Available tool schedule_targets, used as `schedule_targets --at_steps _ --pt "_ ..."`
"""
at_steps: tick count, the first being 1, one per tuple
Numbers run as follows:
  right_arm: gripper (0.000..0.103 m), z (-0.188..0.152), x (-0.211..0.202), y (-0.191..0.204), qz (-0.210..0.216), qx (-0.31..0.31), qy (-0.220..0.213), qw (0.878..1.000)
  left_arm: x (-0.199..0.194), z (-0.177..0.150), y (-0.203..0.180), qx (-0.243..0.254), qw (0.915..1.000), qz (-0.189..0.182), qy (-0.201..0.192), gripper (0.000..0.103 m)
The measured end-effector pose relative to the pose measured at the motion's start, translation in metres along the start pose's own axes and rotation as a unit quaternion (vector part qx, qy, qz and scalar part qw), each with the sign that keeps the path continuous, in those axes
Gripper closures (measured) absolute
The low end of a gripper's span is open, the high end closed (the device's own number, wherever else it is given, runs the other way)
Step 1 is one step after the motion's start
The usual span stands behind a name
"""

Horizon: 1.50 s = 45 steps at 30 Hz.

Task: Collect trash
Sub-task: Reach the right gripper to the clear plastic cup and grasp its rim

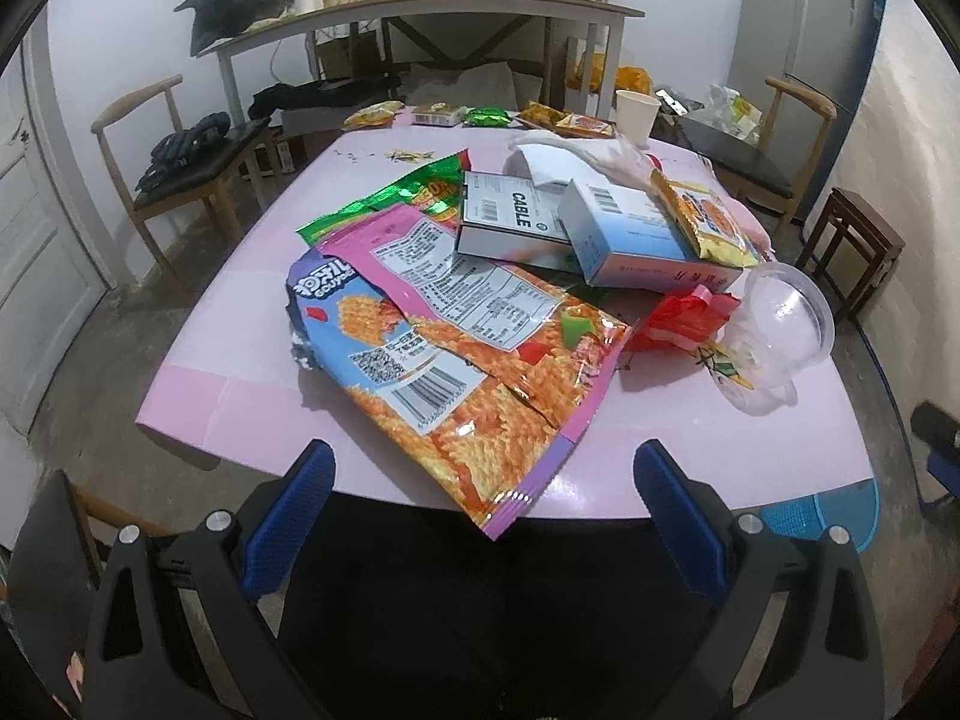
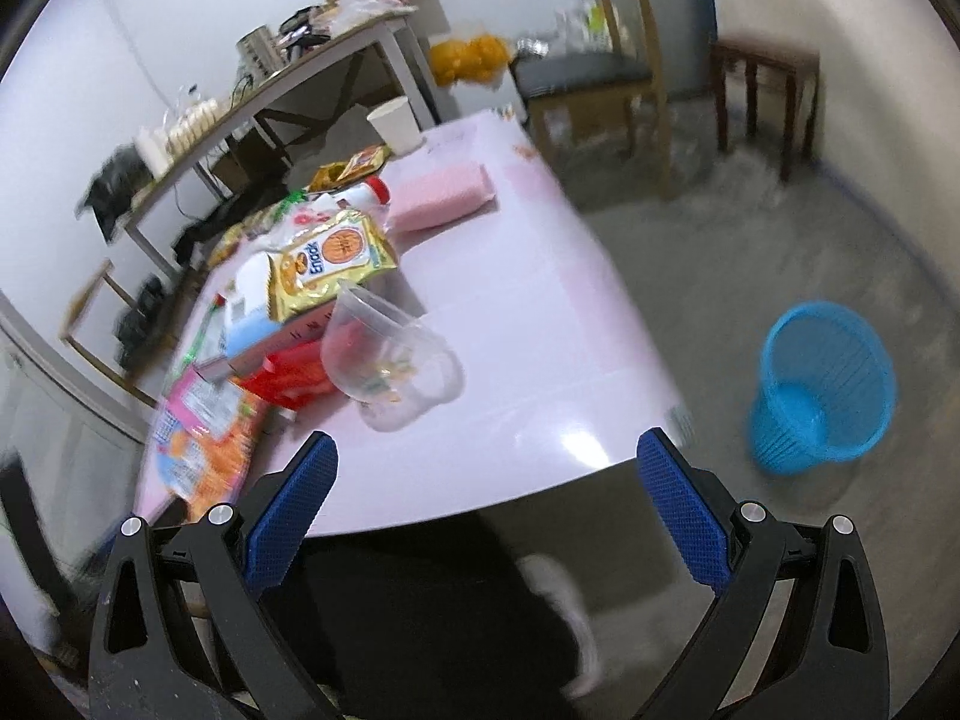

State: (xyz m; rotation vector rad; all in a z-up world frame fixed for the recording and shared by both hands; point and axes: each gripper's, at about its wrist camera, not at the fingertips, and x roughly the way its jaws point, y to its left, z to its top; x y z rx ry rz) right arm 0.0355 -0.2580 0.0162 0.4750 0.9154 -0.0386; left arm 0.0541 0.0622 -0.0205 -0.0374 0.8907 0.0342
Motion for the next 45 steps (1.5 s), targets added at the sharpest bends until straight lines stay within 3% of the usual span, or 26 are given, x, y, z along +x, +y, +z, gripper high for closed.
schedule_targets --at_steps 7,15,21,24,31,35,42,45 --pt "0.008 0.02 0.027 -0.02 0.1 0.119 0.055 0.986 0.001 -0.002 0.002 0.014 0.9984 -0.05 -0.021 0.006" --pt "0.018 0.04 0.078 -0.043 0.187 0.247 0.111 0.944 0.005 -0.004 -0.006 0.043 0.9937 -0.095 -0.04 0.006" --pt "0.029 0.056 0.114 -0.047 0.219 0.295 0.163 0.916 0.007 -0.007 -0.004 0.036 0.9904 -0.126 -0.044 0.005" --pt "0.036 0.063 0.124 -0.046 0.221 0.304 0.181 0.909 0.01 -0.006 -0.005 0.034 0.9889 -0.138 -0.042 0.006" --pt "0.056 0.061 0.131 -0.042 0.213 0.288 0.218 0.908 0.005 -0.007 -0.008 0.035 0.9851 -0.161 -0.048 0.005" --pt "0.061 0.06 0.129 -0.036 0.2 0.26 0.226 0.917 0.001 -0.01 -0.01 0.033 0.9803 -0.189 -0.045 0.005" --pt "0.089 0.049 0.125 -0.029 0.182 0.212 0.234 0.931 -0.003 -0.007 -0.002 0.015 0.9726 -0.226 -0.054 0.005" --pt "0.096 0.043 0.117 -0.027 0.176 0.184 0.221 0.942 -0.005 0.003 0.005 0.01 0.9688 -0.239 -0.066 0.006"
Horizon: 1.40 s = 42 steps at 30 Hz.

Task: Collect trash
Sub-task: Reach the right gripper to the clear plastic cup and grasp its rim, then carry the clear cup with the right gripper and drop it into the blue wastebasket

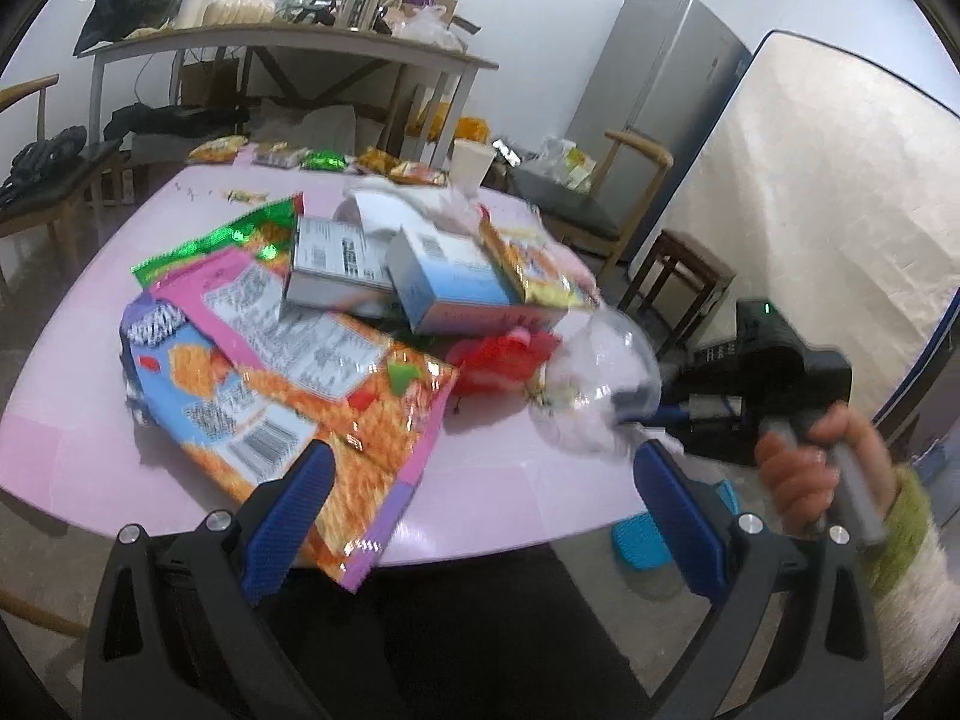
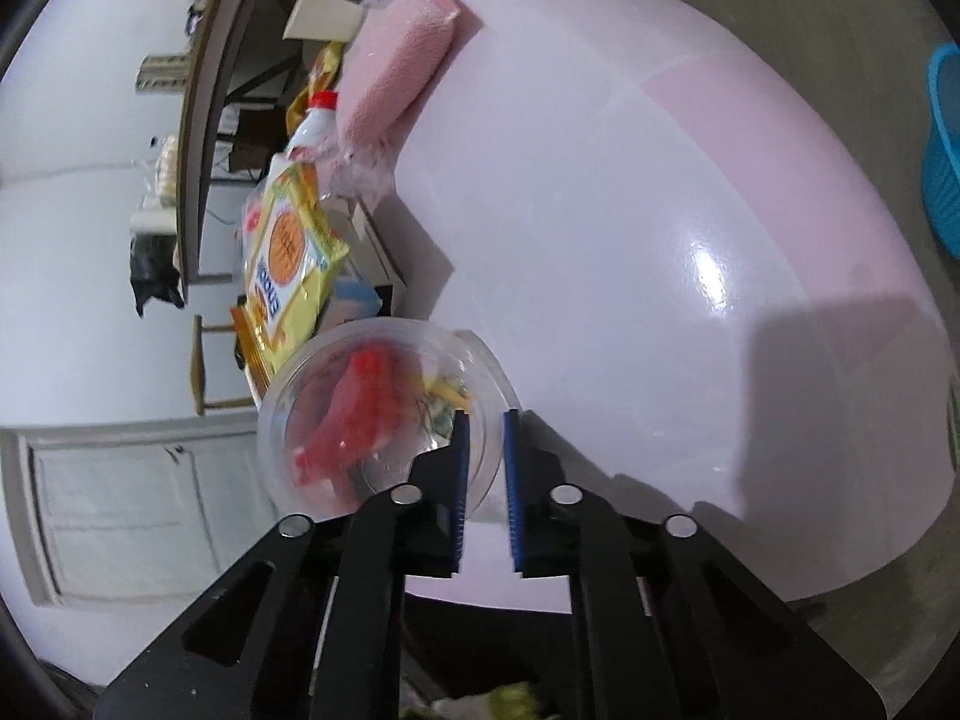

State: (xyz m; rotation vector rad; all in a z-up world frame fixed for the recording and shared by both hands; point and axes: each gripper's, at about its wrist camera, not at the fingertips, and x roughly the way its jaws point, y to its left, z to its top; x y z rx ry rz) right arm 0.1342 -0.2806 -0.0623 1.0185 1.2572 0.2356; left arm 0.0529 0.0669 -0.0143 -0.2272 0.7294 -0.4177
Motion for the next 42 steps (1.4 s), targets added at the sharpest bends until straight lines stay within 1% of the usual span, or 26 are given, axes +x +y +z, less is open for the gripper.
schedule_targets --at_steps 5,7,9,10,12,13,14,15,16,17,20,21,22,24,25,27,28,29,30,33,37,40,42 --pt "0.097 -0.011 -0.012 0.002 -0.018 -0.052 -0.034 0.998 0.0 0.029 0.01 -0.014 0.9997 -0.018 -0.013 0.006" --pt "0.097 -0.013 -0.02 0.003 -0.029 -0.073 -0.053 0.995 0.004 0.045 0.011 -0.018 0.9993 -0.031 -0.01 0.008" --pt "0.097 -0.015 -0.027 0.005 -0.042 -0.094 -0.075 0.992 0.012 0.063 0.011 -0.023 0.9986 -0.047 0.003 0.017" --pt "0.098 -0.017 -0.031 0.006 -0.049 -0.105 -0.086 0.99 0.018 0.07 0.01 -0.024 0.9983 -0.052 0.009 0.019" --pt "0.098 -0.018 -0.039 0.007 -0.063 -0.125 -0.111 0.984 0.031 0.088 0.007 -0.029 0.9969 -0.069 0.026 0.027" --pt "0.098 -0.017 -0.037 0.009 -0.068 -0.131 -0.122 0.982 0.039 0.095 0.005 -0.031 0.9964 -0.072 0.033 0.03" --pt "0.098 -0.016 -0.037 0.009 -0.071 -0.134 -0.128 0.98 0.049 0.102 0.003 -0.033 0.9959 -0.073 0.042 0.036" --pt "0.098 -0.016 -0.039 0.009 -0.075 -0.14 -0.138 0.978 0.06 0.11 0.001 -0.035 0.9957 -0.069 0.052 0.041" --pt "0.098 -0.015 -0.04 0.008 -0.078 -0.144 -0.146 0.976 0.068 0.114 -0.001 -0.034 0.9956 -0.063 0.06 0.043" --pt "0.098 -0.015 -0.041 0.007 -0.078 -0.148 -0.152 0.974 0.078 0.119 -0.004 -0.033 0.9955 -0.056 0.069 0.048" --pt "0.098 -0.014 -0.038 0.008 -0.08 -0.155 -0.161 0.971 0.109 0.132 -0.013 -0.014 0.9955 -0.024 0.09 0.052" --pt "0.098 -0.014 -0.039 0.005 -0.078 -0.156 -0.163 0.971 0.122 0.135 -0.016 -0.01 0.994 -0.011 0.108 0.056" --pt "0.098 -0.014 -0.039 0.003 -0.075 -0.156 -0.164 0.971 0.13 0.135 -0.017 -0.007 0.9929 -0.007 0.118 0.058" --pt "0.098 -0.012 -0.042 0.001 -0.071 -0.154 -0.166 0.971 0.15 0.135 -0.019 0.002 0.9898 0.026 0.14 0.069" --pt "0.098 -0.013 -0.045 -0.001 -0.069 -0.155 -0.167 0.971 0.155 0.134 -0.019 0.005 0.9891 0.031 0.144 0.072" --pt "0.098 -0.013 -0.046 -0.003 -0.065 -0.158 -0.17 0.971 0.162 0.133 -0.019 0.016 0.9882 0.048 0.145 0.086" --pt "0.098 -0.014 -0.047 -0.004 -0.062 -0.159 -0.17 0.97 0.164 0.133 -0.02 0.023 0.9878 0.059 0.142 0.09" --pt "0.098 -0.016 -0.049 -0.005 -0.059 -0.161 -0.172 0.97 0.165 0.133 -0.02 0.026 0.9875 0.065 0.142 0.098" --pt "0.098 -0.016 -0.05 -0.005 -0.057 -0.162 -0.173 0.97 0.165 0.133 -0.019 0.027 0.9874 0.066 0.141 0.101" --pt "0.098 -0.014 -0.054 -0.007 -0.045 -0.161 -0.178 0.97 0.157 0.136 -0.019 0.025 0.9888 0.07 0.13 0.102" --pt "0.099 -0.016 -0.065 -0.012 -0.027 -0.157 -0.19 0.969 0.134 0.142 -0.032 0.03 0.9927 0.057 0.102 0.103" --pt "0.1 -0.017 -0.08 -0.017 -0.019 -0.152 -0.208 0.966 0.117 0.147 -0.056 0.041 0.9952 0.033 0.083 0.103" --pt "0.1 -0.019 -0.099 -0.026 -0.014 -0.142 -0.229 0.963 0.109 0.151 -0.081 0.052 0.9957 0.005 0.076 0.103"
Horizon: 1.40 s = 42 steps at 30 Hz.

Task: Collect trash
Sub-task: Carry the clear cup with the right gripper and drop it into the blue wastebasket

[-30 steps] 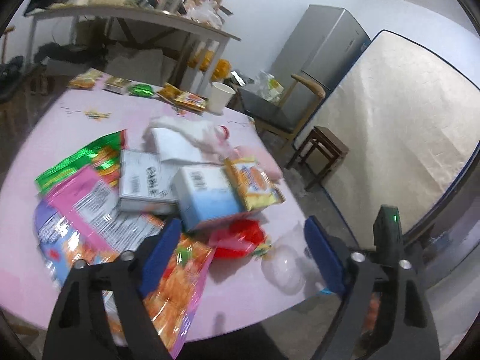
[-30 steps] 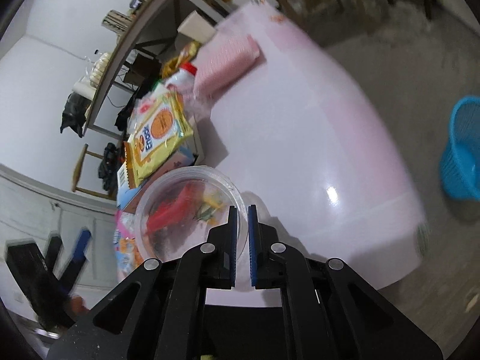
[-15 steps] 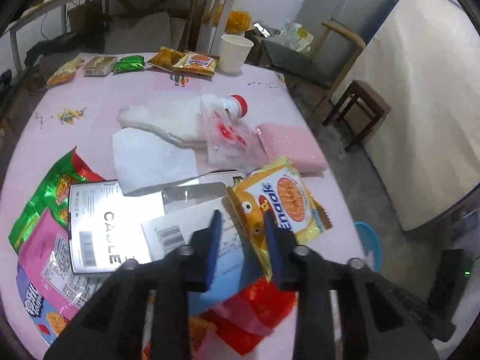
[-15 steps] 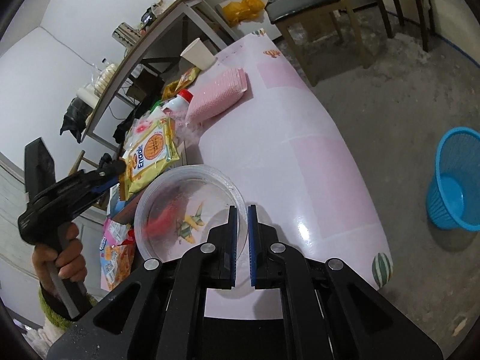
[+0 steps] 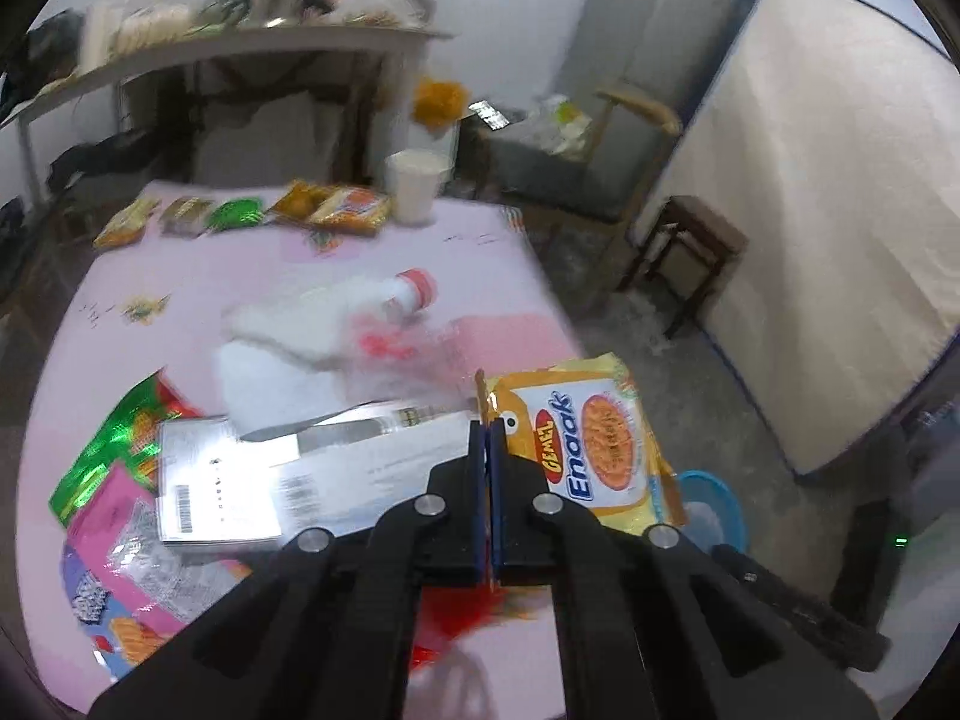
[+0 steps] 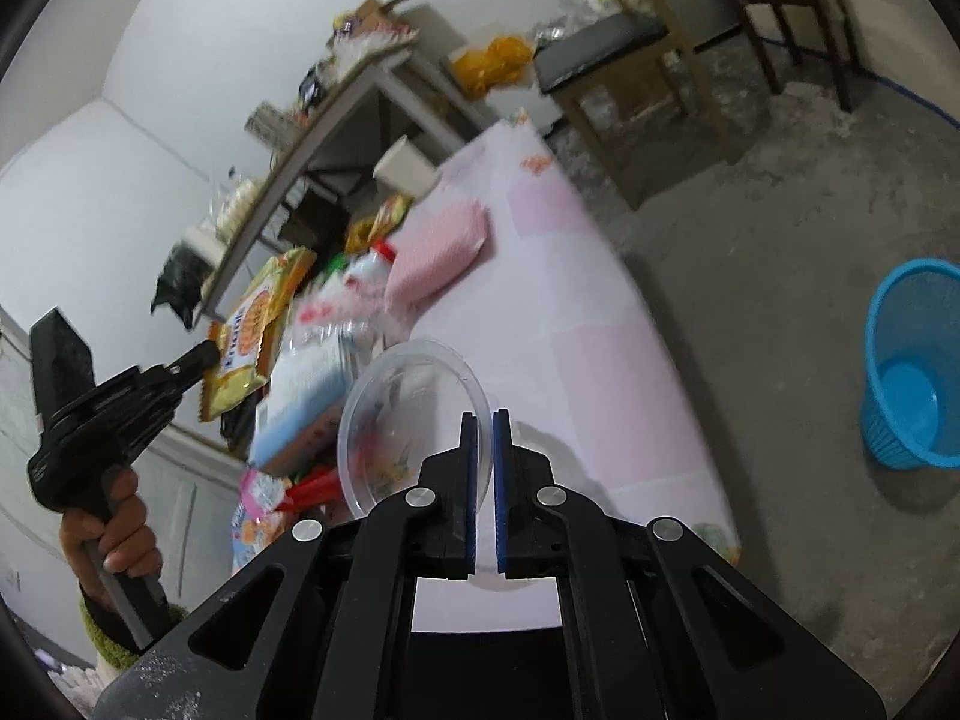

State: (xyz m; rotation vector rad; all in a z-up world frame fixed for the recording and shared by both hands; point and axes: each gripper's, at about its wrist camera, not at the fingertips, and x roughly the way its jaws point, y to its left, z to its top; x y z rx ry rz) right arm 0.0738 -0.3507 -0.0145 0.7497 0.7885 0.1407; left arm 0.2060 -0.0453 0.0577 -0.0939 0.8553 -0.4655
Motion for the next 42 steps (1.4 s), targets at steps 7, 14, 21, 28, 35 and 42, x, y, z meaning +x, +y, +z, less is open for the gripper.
schedule_targets --at_steps 7,14,21,28,35,42 --pt "0.1 0.008 -0.073 -0.063 -0.05 0.059 -0.083 0.994 0.028 0.003 -0.122 0.074 0.9938 -0.081 0.021 0.103" --pt "0.1 0.006 -0.139 -0.18 -0.166 0.186 -0.142 0.958 0.138 -0.032 -0.267 0.169 0.9726 -0.118 0.108 0.102" --pt "0.087 0.023 -0.129 -0.278 -0.245 0.261 -0.144 0.923 0.253 -0.09 -0.369 0.248 0.9437 -0.131 0.175 0.072" --pt "0.039 -0.004 -0.096 -0.351 -0.258 0.329 -0.097 0.903 0.262 -0.094 -0.336 0.197 0.9587 -0.103 0.178 0.036" --pt "0.039 -0.017 -0.099 -0.322 -0.247 0.296 -0.094 0.918 0.195 -0.066 -0.279 0.176 0.9725 -0.119 0.096 0.029" --pt "0.034 -0.01 -0.12 -0.278 -0.21 0.244 -0.106 0.941 0.102 -0.068 -0.214 0.152 0.9775 -0.144 0.022 0.022"
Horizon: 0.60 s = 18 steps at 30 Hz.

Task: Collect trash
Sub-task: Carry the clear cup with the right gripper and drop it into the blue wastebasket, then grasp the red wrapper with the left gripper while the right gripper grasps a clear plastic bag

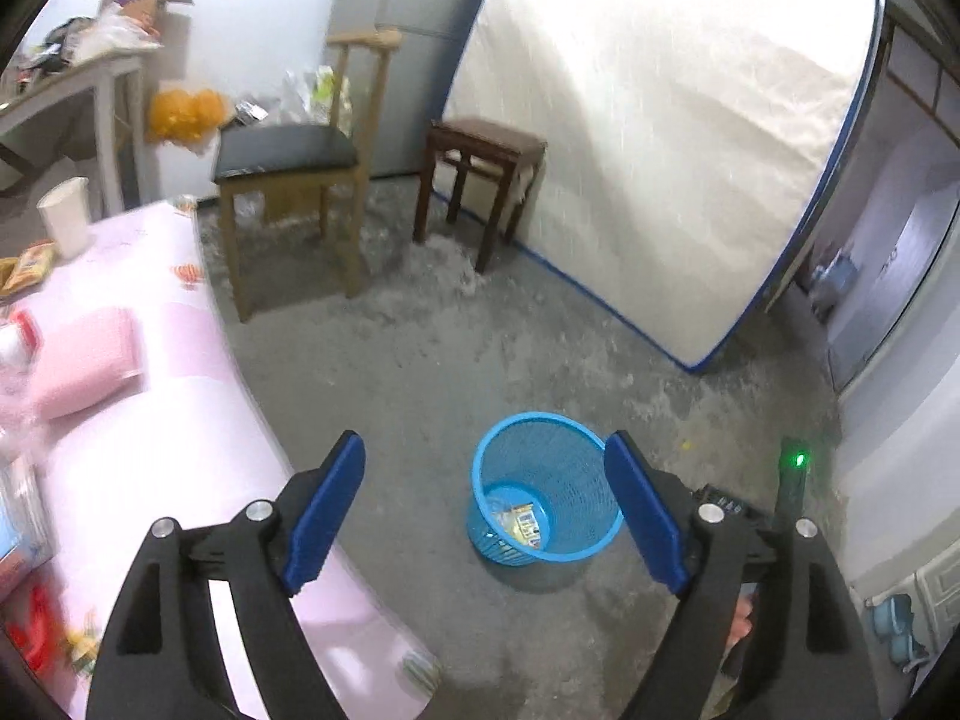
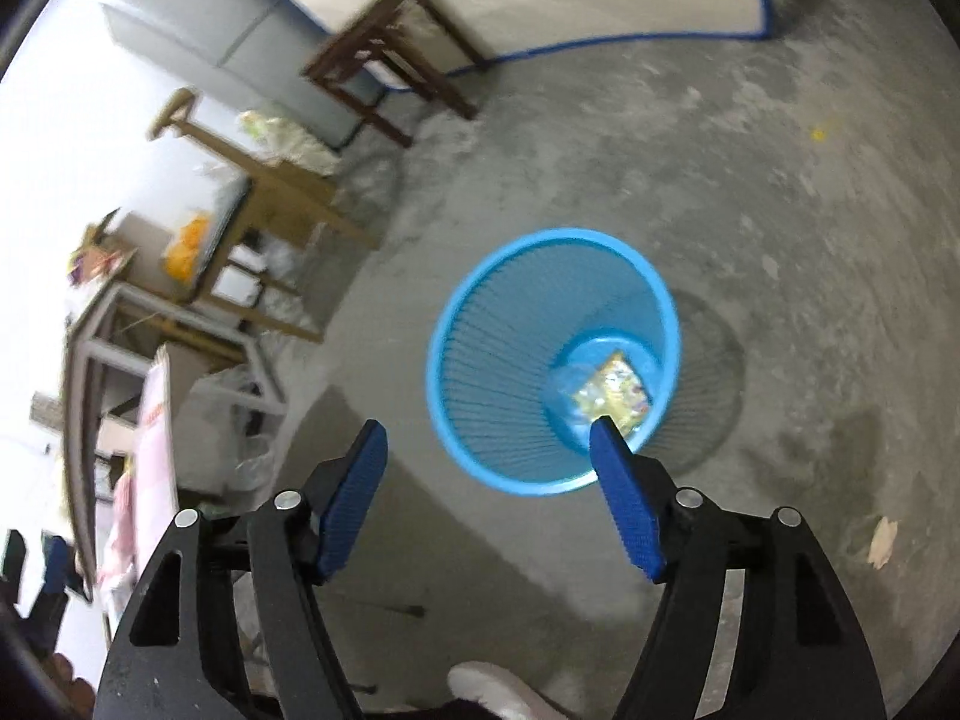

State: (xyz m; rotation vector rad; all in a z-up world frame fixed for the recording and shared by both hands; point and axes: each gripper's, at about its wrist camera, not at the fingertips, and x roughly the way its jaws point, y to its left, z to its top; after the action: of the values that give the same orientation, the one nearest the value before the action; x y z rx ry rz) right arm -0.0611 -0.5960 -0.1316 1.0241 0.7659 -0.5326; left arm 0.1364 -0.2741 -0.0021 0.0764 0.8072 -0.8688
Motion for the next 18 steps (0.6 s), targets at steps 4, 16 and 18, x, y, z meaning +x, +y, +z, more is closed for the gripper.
schedule_targets --at_steps 4,16,18 --pt "0.032 -0.012 -0.019 0.039 0.02 -0.056 0.021 0.998 -0.052 -0.026 0.018 0.013 0.9985 0.046 -0.029 0.018" --pt "0.03 -0.08 -0.011 0.181 0.11 -0.189 0.122 0.968 -0.144 -0.119 0.067 0.128 0.9387 0.31 -0.078 0.016" --pt "0.03 -0.097 -0.004 0.203 0.122 -0.214 0.143 0.959 -0.144 -0.13 0.08 0.135 0.9287 0.338 -0.071 0.019"
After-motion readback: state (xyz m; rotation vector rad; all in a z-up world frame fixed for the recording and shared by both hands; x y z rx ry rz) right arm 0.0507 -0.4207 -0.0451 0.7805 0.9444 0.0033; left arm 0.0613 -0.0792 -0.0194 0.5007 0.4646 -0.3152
